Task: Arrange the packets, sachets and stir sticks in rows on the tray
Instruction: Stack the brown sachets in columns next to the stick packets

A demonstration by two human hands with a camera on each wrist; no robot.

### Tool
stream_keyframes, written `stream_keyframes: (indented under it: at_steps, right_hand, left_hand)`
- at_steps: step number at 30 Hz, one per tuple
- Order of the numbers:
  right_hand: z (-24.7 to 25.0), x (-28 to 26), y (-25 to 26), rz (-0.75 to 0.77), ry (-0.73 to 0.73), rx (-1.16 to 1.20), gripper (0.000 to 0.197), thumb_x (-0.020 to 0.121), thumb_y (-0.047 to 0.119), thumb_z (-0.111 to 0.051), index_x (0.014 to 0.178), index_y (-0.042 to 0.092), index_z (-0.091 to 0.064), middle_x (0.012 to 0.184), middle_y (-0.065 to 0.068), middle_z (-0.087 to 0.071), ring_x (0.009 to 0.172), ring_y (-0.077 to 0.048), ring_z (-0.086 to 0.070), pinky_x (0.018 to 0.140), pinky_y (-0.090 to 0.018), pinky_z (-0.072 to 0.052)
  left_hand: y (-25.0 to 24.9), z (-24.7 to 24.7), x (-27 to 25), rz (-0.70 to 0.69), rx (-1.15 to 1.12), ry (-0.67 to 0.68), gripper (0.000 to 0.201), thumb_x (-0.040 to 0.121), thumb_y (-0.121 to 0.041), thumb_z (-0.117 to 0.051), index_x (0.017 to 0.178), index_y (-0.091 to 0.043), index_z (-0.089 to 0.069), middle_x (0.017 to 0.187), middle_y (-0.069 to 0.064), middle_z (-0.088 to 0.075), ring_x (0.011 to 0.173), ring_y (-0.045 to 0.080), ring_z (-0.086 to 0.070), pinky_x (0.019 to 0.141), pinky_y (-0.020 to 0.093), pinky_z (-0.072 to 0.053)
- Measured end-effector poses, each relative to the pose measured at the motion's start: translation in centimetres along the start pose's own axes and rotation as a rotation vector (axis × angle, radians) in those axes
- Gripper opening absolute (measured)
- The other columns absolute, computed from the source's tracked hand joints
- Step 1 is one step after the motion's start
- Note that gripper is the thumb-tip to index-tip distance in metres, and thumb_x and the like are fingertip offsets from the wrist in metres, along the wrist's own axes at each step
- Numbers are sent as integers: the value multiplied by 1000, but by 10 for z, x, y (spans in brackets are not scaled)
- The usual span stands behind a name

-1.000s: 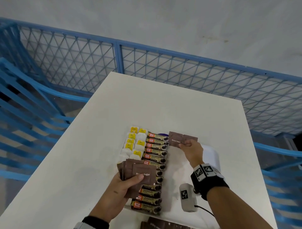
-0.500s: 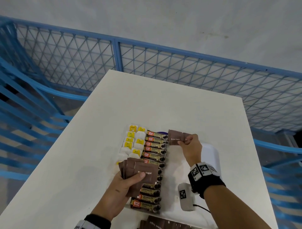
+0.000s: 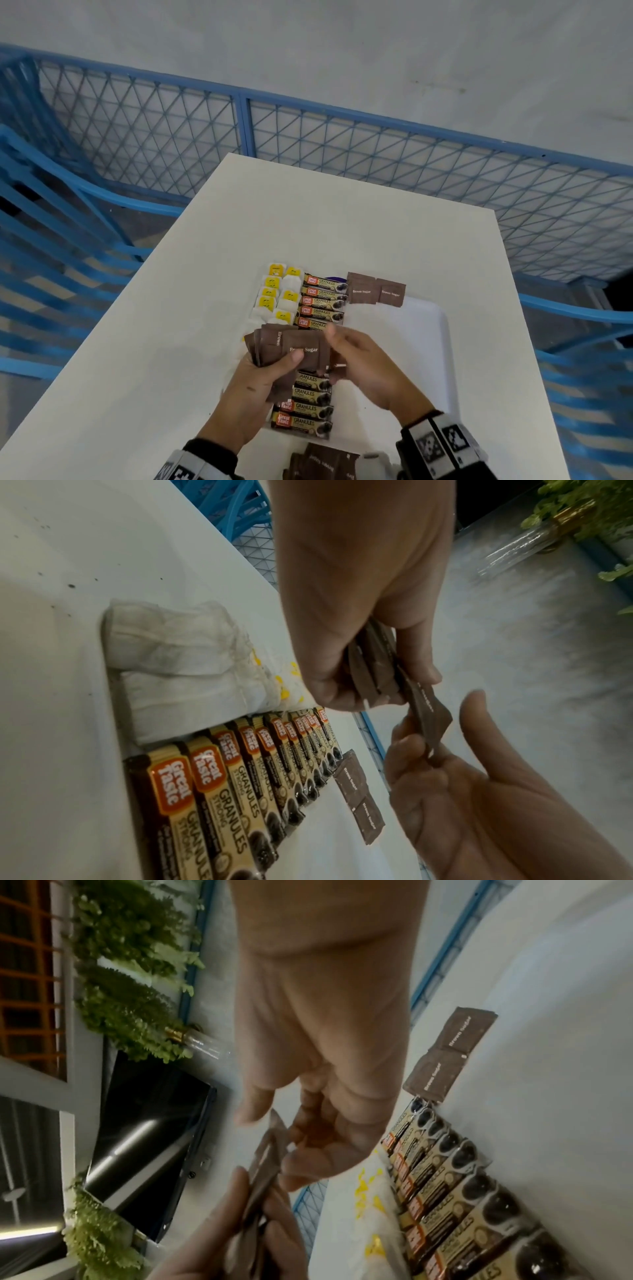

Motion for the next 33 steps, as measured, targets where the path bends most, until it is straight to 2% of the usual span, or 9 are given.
stream_keyframes:
  at_steps: [2,3,5,8,12,16,20,24,33]
  right_hand:
    - [-8,-5,1,31,64,29,15,88,17,-60,101,8,-61,86,-5,-64,67,-11,-62,60,-22,-50]
    - [-9,-6,1,47,63,33,16,86,10,-63,102,8,-61,86,-5,-64,67,-10,-62,61,-21,-51]
    - [-7,-5,0,67,24,41,20,84,4,-64,104,4,-61,82,-6,-65,67,-11,-63,64,-22,-53]
    - [-2,-4,-3,73,-20,71,19,85,1,-61,104,-3,-61,81,-7,-65,67,-10,-64,67,-20,-53]
    - [11,-6,-8,95,-87,104,18,88,-2,-56,104,-2,-62,88,-8,-66,75,-11,-66,72,-20,-54]
    - [46,-4,-11,108,-258,150,14,87,-5,-56,94,3,-65,82,-9,-67,73,-15,-64,73,-22,-55]
    - [96,2,-23,65,-489,193,14,84,-7,-59,83,7,-64,79,-6,-66,73,-16,-58,72,-25,-51]
    - [142,10,-32,40,-667,167,15,82,-5,-62,79,9,-59,78,-6,-63,71,-15,-56,68,-22,-47]
    - [186,41,-34,-28,-801,-108,20,79,1,-69,70,16,-60,67,1,-61,62,-12,-52,64,-23,-45]
  left_hand:
    - [-2,-3,-3,-13,-8,29,47,60,-35,-86,102,-16,-72,85,15,-48,64,18,-37,49,24,-28]
    - [-2,-3,-3,-7,-27,29,45,63,-33,-85,102,-16,-72,88,15,-50,66,19,-41,50,24,-31]
    - [-1,-1,-3,23,-55,10,30,70,-26,-78,99,-16,-73,91,15,-53,71,21,-45,56,26,-33]
    - [5,1,-2,88,-86,-3,32,70,-25,-68,99,-11,-72,81,12,-49,66,19,-42,57,28,-28]
    - [11,5,1,126,-155,-8,23,87,-8,-49,104,-3,-63,79,17,-65,69,25,-59,65,33,-46]
    - [12,6,2,152,-184,26,31,87,-1,-40,112,-1,-58,90,20,-68,74,26,-66,60,30,-56]
    - [12,9,3,148,-105,-7,28,89,0,-43,111,-3,-59,92,21,-70,79,28,-65,68,35,-50]
    - [14,11,3,138,-34,-45,23,88,1,-49,105,-7,-62,87,16,-72,79,27,-65,66,32,-49]
    - [14,15,5,134,14,-74,23,84,-1,-58,102,-14,-64,83,7,-75,71,17,-70,65,32,-52]
Point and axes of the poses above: each hand's wrist, its own x-axis towards the middle knuckle, its own z-axis out of the back of the hand, y = z × x, the point moved 6 cm from there along x, towards the middle knuckle
